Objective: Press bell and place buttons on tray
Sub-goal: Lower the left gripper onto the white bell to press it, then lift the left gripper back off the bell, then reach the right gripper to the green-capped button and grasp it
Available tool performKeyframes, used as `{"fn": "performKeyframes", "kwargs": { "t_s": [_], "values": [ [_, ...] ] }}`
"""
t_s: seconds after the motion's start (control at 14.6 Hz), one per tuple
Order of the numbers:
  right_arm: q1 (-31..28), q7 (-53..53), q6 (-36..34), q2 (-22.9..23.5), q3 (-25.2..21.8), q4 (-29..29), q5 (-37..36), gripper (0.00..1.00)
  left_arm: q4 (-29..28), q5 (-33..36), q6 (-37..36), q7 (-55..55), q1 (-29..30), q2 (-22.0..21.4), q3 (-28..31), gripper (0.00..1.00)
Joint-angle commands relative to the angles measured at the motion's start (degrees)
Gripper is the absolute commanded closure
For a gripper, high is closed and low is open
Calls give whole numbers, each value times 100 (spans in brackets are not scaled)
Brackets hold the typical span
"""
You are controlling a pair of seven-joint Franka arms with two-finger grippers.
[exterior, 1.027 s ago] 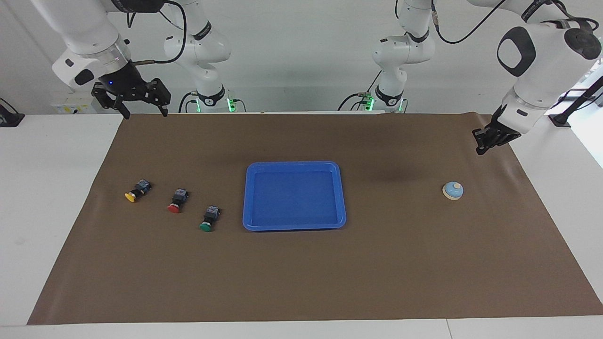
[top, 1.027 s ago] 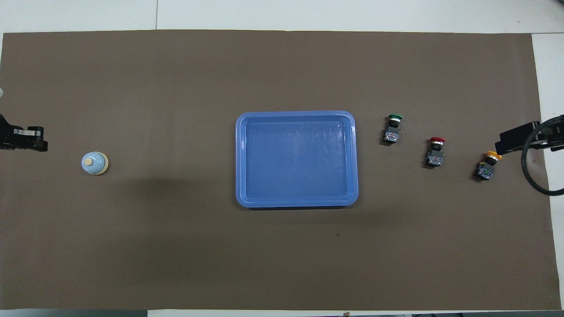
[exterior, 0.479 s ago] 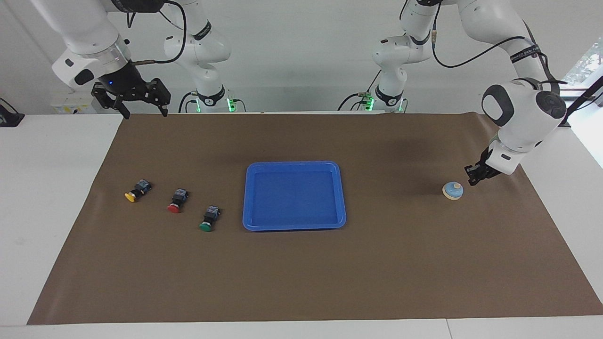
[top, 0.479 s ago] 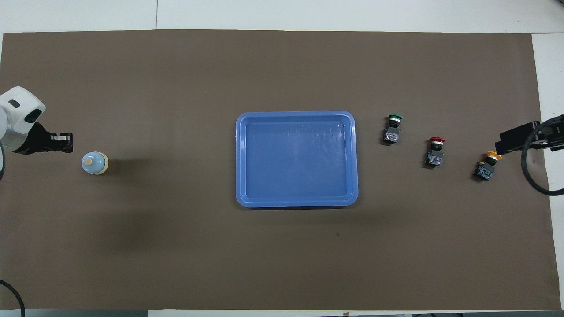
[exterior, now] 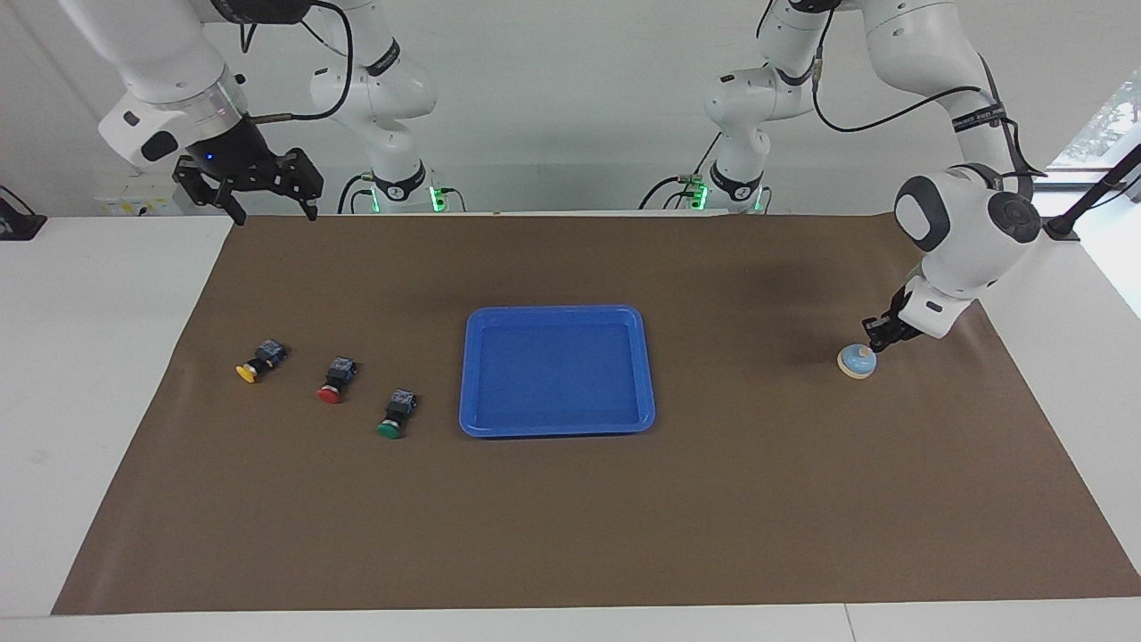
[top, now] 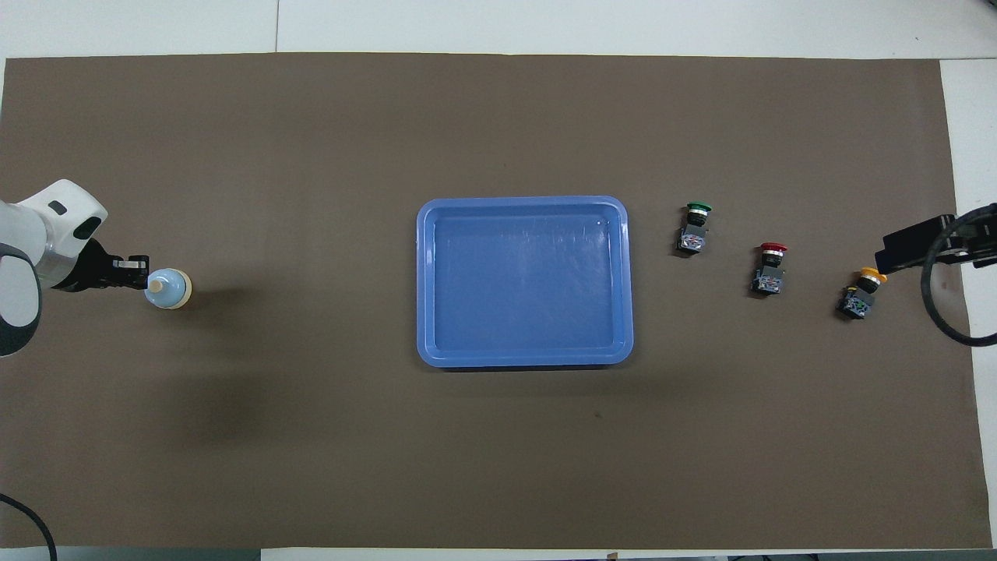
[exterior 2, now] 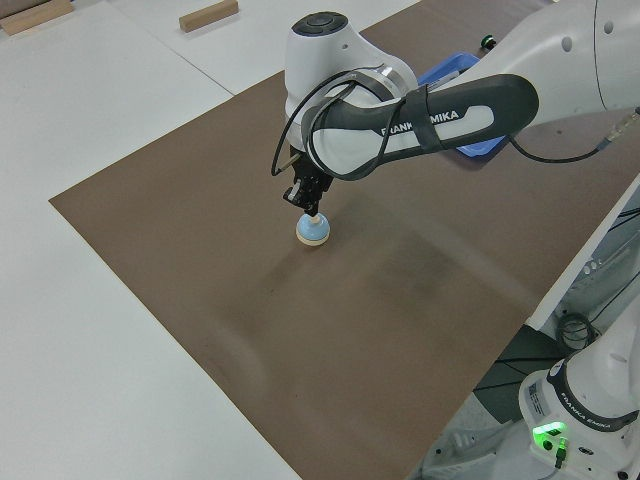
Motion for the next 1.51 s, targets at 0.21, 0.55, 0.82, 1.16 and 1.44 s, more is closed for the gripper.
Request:
{"fn": "performKeyframes", "kwargs": {
  "t_s": [0.21,0.55,0.82,1.16,1.44],
  "values": [
    [-20,-145,0,-110,-6,-130,-58,0,-405,-4,584,71,-42,58,13,100],
    [-99,-171,-61,-119,-23,-130,-58,0,1357,-4,-1906,-8,-269,-21,-39,100],
    [-55,-189,-132,-136,-14,-130,-67,0,1837,-4,-3116,-26,-516,-660,-57,0],
    [190,47,1207,-697,47,-1575,-67,0,1898,-39,-3424,-430,-560,-936,-170,0],
    [568,749,2747,-735,47,-2923,-75,0,2064,-91,-3477,-448,-552,-839,-250,0]
  ]
}}
